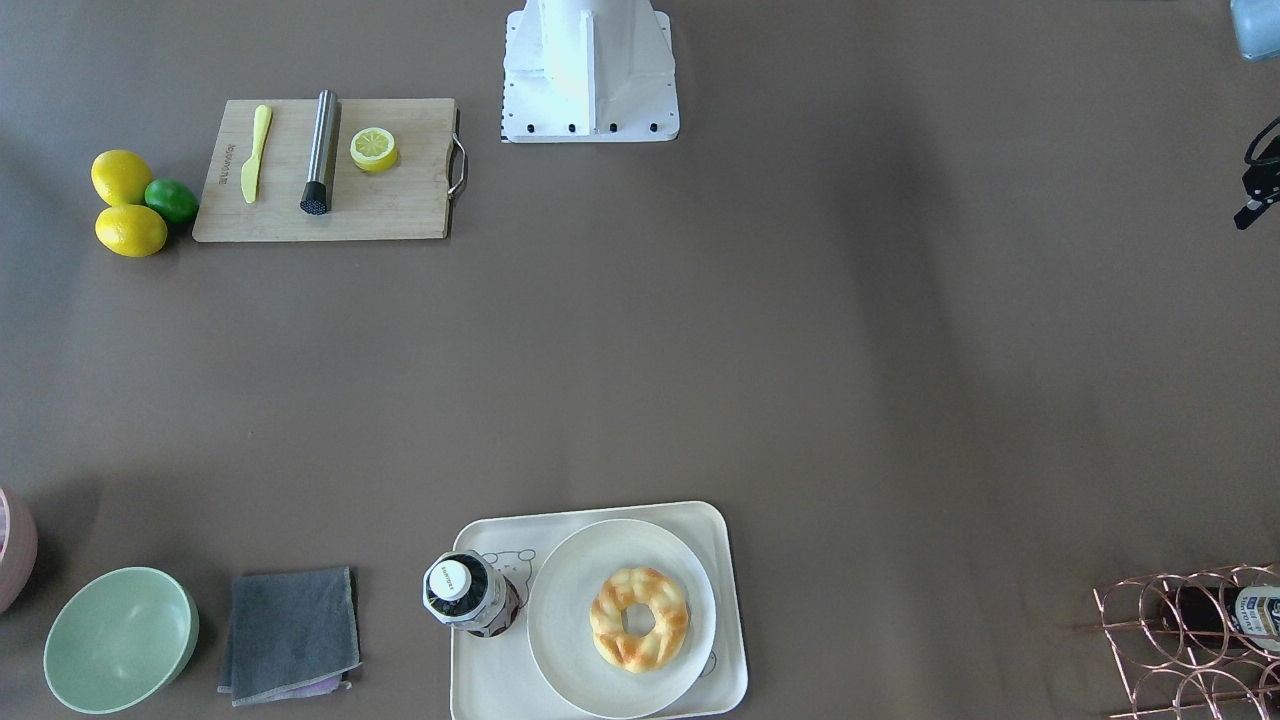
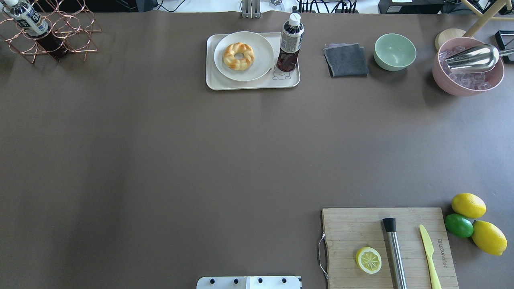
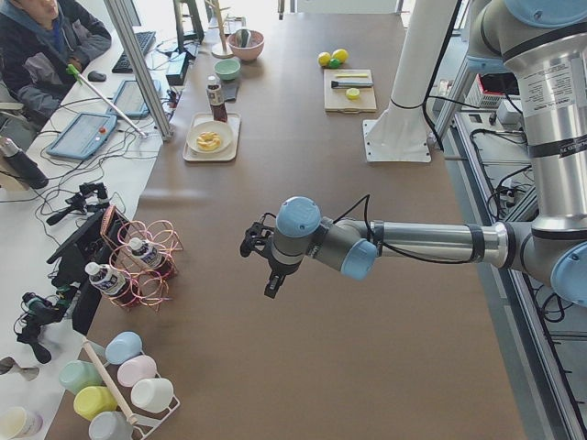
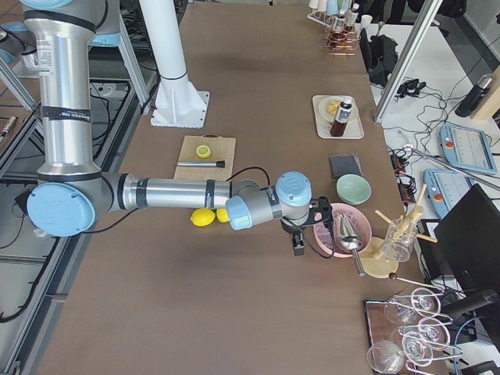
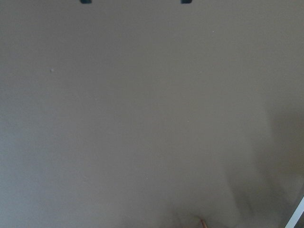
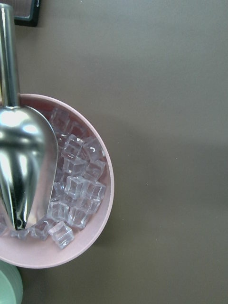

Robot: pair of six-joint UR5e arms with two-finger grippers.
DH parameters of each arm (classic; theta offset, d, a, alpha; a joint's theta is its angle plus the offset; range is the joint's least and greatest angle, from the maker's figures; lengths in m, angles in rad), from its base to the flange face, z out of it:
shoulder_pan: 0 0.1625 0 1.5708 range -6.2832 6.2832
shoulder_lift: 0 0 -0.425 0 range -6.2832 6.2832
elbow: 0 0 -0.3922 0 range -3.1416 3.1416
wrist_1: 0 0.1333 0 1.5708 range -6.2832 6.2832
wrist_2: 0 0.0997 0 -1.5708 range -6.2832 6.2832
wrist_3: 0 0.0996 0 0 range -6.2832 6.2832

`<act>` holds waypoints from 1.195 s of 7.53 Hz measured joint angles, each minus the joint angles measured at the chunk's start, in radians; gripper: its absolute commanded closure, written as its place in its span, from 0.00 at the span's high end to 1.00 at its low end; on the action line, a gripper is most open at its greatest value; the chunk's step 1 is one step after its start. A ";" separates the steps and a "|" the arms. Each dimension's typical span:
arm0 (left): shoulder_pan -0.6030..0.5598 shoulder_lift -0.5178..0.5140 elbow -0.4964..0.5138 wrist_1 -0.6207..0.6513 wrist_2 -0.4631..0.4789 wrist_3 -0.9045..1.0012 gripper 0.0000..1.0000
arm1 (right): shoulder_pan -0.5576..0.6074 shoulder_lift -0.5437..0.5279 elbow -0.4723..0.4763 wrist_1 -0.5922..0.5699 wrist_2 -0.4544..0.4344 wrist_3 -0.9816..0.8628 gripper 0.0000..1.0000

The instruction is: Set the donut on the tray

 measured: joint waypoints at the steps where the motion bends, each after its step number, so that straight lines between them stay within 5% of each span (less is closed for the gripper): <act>1: -0.006 0.007 0.004 0.000 0.003 0.009 0.98 | 0.032 -0.008 0.001 -0.036 0.000 -0.065 1.00; 9: -0.006 -0.002 0.047 -0.005 0.001 0.013 0.98 | 0.071 -0.024 0.031 -0.086 -0.046 -0.139 1.00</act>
